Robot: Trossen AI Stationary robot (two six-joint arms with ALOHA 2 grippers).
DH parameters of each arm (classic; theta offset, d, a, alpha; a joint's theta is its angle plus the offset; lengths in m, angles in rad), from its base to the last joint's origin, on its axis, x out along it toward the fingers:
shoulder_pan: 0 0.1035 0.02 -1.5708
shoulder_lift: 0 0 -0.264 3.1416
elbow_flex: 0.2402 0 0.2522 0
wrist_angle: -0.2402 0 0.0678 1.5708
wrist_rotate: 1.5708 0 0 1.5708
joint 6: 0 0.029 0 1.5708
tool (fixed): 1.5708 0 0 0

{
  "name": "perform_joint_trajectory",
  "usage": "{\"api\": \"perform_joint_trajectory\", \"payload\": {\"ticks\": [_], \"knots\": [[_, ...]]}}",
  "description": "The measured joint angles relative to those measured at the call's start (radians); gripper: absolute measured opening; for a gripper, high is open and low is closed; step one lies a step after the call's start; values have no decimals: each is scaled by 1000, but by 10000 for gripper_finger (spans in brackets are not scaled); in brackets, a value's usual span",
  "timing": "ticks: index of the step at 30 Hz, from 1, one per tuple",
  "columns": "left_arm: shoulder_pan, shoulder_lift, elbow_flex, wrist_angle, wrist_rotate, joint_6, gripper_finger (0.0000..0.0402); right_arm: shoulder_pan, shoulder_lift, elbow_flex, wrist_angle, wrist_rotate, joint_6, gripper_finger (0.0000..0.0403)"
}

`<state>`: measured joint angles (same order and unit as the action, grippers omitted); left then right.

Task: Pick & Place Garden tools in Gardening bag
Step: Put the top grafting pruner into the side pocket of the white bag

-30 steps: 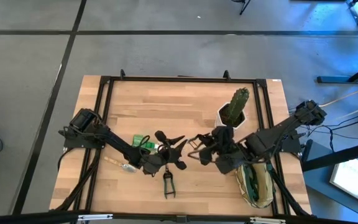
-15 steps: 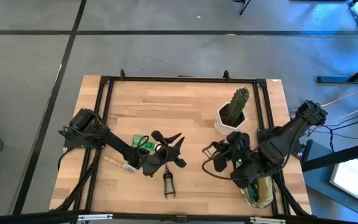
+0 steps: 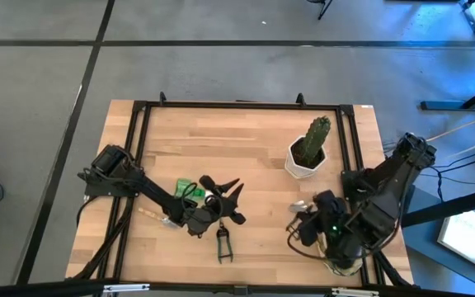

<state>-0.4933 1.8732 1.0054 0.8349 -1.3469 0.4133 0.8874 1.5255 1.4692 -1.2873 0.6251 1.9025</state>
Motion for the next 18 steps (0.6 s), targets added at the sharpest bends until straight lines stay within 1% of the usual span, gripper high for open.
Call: {"api": "perform_joint_trajectory", "payload": {"ticks": [6, 10, 13, 18], "knots": [[-24, 0, 0, -1, 0, -11, 88, 76, 1, 65, -157, -109, 156, 14], [-39, 0, 0, -1, 1, -30, 88, 125, 0, 130, -290, -113, 260, 14], [-48, 0, 0, -1, 3, -46, 88, 133, -1, 137, -283, -103, 262, 14], [-56, 0, 0, -1, 3, -53, 88, 106, 25, 123, -283, -150, 244, 14]]}}
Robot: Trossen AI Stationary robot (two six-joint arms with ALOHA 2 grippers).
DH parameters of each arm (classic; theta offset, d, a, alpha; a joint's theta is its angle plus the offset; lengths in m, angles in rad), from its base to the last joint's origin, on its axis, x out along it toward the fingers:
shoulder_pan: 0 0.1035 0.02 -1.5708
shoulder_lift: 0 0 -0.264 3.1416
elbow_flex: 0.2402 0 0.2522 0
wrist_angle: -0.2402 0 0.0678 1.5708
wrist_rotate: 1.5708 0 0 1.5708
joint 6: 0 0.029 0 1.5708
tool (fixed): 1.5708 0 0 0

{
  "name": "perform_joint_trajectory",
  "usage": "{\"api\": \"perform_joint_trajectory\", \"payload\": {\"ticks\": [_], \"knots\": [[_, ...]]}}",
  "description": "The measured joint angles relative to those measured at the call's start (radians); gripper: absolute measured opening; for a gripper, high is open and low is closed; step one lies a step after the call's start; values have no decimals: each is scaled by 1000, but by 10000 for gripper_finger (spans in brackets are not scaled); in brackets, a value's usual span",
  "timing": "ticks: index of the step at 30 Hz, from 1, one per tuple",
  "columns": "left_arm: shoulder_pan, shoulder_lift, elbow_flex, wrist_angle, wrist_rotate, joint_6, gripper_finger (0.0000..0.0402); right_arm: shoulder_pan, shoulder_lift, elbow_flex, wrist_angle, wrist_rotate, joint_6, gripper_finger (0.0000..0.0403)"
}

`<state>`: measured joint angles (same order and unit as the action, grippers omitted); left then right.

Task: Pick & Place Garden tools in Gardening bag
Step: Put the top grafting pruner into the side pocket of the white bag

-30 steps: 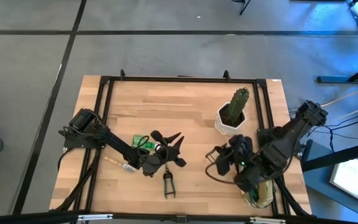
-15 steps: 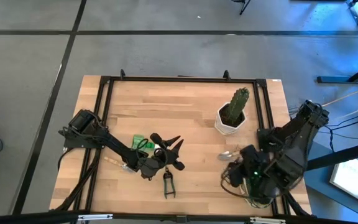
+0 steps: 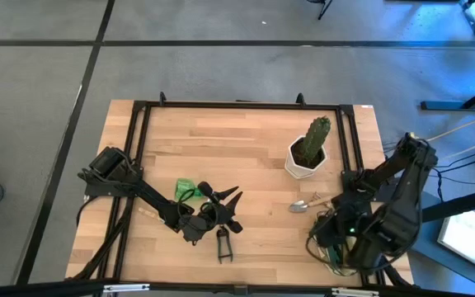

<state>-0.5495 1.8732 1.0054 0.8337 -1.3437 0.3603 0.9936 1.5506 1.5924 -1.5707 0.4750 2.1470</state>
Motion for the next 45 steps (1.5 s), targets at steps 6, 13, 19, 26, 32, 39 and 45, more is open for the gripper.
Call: {"api": "perform_joint_trajectory", "payload": {"ticks": [6, 13, 19, 26, 32, 39, 45], "knots": [[0, 0, 0, 0, 1, -10, 88, -14, 54, -9, 1, -16, -16, 14], [0, 0, 0, 0, 2, -10, 88, -40, 110, 87, -1, -58, -145, 14], [0, 0, 0, 0, 2, -10, 88, -69, 181, 244, 0, -8, -336, 14], [0, 0, 0, -10, 3, -27, 88, -90, 224, 389, 1, 130, -532, 14], [-2, 1, 0, -31, 3, -36, 88, -89, 233, 394, 2, 30, -506, 14], [-20, 1, 0, -31, 3, -39, 88, -60, 329, 394, 40, -122, -477, 14], [-20, 1, 0, -31, 3, -61, 88, -43, 375, 393, -6, -203, -402, 14]]}}
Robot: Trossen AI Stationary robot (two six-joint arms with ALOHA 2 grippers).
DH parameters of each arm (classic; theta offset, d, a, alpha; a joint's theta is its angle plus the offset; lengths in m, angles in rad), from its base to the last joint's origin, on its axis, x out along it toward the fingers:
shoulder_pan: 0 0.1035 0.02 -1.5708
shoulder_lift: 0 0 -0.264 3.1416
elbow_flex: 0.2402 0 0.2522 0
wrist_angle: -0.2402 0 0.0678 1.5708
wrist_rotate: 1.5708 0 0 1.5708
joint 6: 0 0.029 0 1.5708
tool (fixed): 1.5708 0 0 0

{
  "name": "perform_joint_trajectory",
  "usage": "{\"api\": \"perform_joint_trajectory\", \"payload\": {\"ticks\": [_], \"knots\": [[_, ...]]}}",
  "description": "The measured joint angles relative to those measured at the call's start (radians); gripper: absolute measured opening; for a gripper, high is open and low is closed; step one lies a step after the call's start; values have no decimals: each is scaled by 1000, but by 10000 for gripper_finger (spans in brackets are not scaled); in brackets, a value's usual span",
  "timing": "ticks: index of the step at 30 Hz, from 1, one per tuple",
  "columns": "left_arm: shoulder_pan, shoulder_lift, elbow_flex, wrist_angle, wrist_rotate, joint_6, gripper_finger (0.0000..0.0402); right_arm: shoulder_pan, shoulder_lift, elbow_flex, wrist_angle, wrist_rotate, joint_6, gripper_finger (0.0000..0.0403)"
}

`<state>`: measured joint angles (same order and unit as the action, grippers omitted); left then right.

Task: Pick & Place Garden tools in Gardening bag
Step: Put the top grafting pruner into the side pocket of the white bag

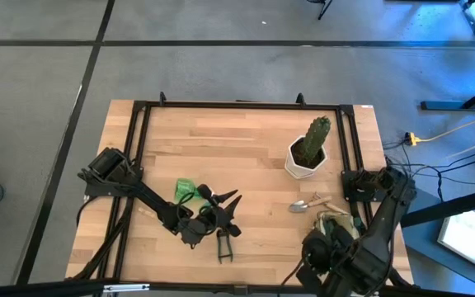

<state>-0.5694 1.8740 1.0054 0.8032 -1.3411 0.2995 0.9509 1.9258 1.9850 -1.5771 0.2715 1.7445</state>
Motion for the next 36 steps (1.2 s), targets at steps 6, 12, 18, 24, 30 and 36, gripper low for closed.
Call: {"api": "perform_joint_trajectory", "payload": {"ticks": [6, 12, 18, 24, 30, 36], "knots": [[1, 0, 0, -1, 7, -17, 88, 10, -77, 0, 4, 100, 84, 14], [1, 0, 0, -22, 7, -17, 88, -3, -156, -53, 7, 69, 56, 14], [1, 0, 0, -60, 7, -41, 88, 10, -291, -190, 9, 0, 106, 14], [8, 0, 0, -74, 7, -70, 88, 53, -484, -466, 5, -93, 265, 14], [21, 0, 0, -75, 7, -70, 88, 73, -601, -600, 5, -43, 405, 14], [28, 0, 0, -82, 7, -78, 88, 22, -567, -554, 8, -36, 335, 14]]}}
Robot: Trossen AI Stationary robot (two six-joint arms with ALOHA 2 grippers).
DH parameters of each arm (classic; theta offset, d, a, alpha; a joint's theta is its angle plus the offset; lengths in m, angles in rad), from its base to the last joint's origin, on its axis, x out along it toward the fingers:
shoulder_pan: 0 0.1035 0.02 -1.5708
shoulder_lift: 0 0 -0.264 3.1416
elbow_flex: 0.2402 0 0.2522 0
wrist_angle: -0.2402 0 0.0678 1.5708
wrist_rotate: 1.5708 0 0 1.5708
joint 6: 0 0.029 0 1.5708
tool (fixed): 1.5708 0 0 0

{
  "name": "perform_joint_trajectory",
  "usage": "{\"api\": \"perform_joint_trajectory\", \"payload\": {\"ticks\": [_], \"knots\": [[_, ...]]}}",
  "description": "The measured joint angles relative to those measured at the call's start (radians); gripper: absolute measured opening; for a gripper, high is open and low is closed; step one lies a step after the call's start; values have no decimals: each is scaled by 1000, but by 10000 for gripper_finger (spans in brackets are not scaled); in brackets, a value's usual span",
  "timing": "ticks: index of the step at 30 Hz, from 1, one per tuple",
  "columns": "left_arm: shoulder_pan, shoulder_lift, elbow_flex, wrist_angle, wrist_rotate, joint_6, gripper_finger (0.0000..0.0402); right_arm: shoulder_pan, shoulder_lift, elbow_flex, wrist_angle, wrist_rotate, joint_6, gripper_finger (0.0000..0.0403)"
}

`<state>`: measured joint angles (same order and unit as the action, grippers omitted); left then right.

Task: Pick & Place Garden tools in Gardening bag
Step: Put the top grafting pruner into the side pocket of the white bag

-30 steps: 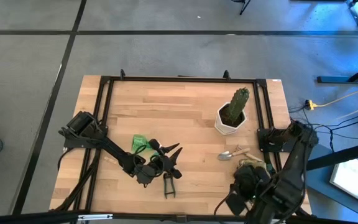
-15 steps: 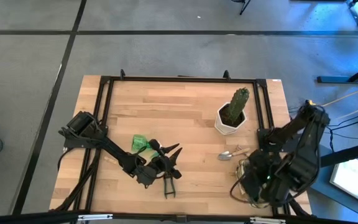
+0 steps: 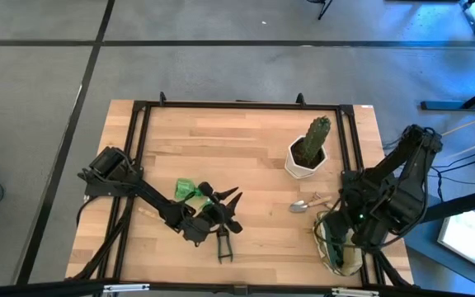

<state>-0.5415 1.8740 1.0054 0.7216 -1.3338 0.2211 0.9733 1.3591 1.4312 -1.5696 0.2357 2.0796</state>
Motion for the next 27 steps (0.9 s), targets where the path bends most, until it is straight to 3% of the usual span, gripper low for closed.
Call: {"api": "perform_joint_trajectory", "payload": {"ticks": [12, 27], "knots": [[-10, 0, 0, -53, 0, -55, 88, -89, 22, 118, -2, 79, -189, 14], [-15, 0, 0, -53, 20, -70, 88, -164, 159, 87, -2, 49, -202, 14]]}}
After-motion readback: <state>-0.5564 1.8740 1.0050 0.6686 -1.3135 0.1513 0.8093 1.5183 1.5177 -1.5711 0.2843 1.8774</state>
